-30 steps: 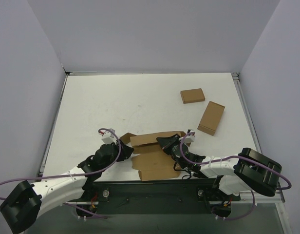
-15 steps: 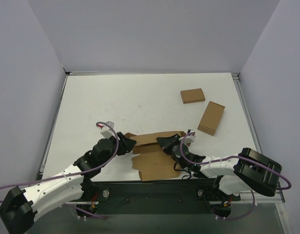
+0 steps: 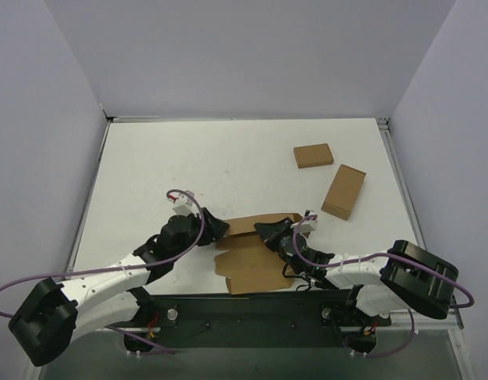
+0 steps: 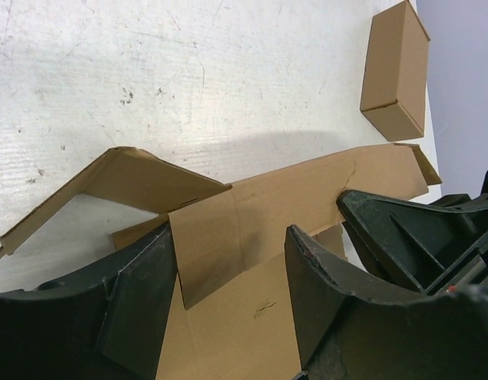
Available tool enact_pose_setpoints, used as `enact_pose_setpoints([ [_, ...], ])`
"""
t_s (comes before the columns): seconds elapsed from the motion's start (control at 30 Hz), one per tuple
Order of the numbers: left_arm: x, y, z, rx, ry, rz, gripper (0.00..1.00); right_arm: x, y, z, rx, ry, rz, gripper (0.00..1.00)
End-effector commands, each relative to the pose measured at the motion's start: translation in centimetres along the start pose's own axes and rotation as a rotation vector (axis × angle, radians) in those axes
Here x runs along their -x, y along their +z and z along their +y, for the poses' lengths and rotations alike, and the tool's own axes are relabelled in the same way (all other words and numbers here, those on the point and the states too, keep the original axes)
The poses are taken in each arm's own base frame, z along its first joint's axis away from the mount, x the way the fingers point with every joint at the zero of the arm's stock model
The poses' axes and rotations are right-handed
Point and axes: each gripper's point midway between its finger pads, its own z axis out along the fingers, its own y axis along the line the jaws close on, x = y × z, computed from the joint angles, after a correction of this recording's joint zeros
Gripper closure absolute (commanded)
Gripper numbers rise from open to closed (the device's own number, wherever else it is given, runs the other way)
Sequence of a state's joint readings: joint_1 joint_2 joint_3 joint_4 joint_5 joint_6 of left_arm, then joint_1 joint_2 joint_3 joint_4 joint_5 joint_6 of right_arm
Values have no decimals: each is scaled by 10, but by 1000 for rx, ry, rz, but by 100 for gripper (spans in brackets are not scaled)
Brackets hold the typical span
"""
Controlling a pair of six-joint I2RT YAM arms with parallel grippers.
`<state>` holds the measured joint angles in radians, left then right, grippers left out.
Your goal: Fold the paper box
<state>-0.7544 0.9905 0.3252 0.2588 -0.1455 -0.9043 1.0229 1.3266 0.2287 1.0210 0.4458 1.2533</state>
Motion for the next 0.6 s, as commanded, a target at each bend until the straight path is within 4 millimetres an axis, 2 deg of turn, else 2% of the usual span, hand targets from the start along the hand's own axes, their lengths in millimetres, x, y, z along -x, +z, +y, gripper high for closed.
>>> enact_pose_setpoints([
  [0.0,40,-9,-24,-28,44,-117,36,-2,-4,-12,-26,-64,0,100],
  [0.03,38,-12,-14,17,63,-106,36,-2,-4,-13,-28,-64,1,100],
  [0.2,50,-30,6,146,147,-128,36,-4,-3,-12,-23,-64,9,100],
  [0.27,49,-31,4,132,151,-122,41,-6,-2,-11,-22,-65,13,100],
  [0.3,48,-30,-4,96,136,-118,48,-6,-1,-11,-22,-65,13,100],
  [0.33,46,-29,-9,72,128,-112,50,-7,-1,-11,-22,-65,20,100],
  [0.5,34,-17,-35,-30,75,-75,50,-8,-1,-10,-19,-67,24,100],
  [0.57,27,-13,-35,-39,68,-59,50,-8,-1,-11,-26,-68,21,100],
])
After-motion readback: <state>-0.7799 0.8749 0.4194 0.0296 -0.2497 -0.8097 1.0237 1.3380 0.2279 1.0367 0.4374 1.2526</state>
